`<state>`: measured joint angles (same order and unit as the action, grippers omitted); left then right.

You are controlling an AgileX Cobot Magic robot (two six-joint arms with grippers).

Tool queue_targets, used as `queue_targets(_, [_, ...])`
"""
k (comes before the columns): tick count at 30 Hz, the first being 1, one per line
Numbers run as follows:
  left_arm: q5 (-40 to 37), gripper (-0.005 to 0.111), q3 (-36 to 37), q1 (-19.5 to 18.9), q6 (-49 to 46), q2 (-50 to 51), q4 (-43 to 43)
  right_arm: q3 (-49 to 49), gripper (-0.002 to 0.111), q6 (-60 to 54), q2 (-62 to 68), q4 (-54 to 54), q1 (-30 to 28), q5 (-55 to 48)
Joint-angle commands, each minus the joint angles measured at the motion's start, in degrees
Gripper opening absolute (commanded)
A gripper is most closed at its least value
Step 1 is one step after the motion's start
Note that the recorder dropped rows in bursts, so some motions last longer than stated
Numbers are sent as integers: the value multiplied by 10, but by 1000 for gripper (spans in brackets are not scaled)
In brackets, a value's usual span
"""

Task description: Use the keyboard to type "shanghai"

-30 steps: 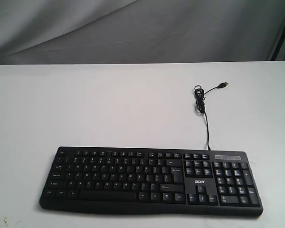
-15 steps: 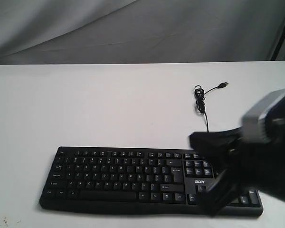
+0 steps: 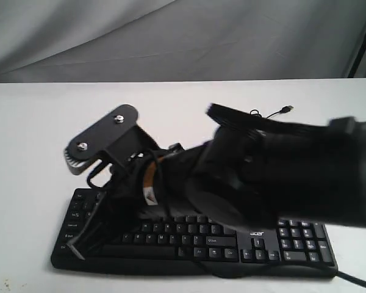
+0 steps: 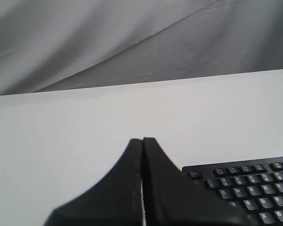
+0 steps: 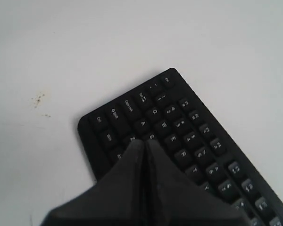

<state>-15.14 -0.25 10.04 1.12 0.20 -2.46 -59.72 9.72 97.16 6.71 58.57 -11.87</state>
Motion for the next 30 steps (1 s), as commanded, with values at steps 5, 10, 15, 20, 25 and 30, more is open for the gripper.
queue_targets(5, [3,0,2,2,2,-2,0,-112,0,-21,117,11,2,-28])
queue_targets(10, [3,0,2,2,2,-2,0,-114,0,-22,160,48,2,-12])
queue_targets(15, [3,0,2,2,2,-2,0,-117,0,-23,182,67,2,13])
queue_targets(20, [3,0,2,2,2,-2,0,-117,0,-23,198,59,2,43])
queue_targets(25, [3,0,2,2,2,-2,0,-117,0,-23,199,56,2,48])
queue_targets(30, [3,0,2,2,2,-2,0,-117,0,-24,210,60,-1,46])
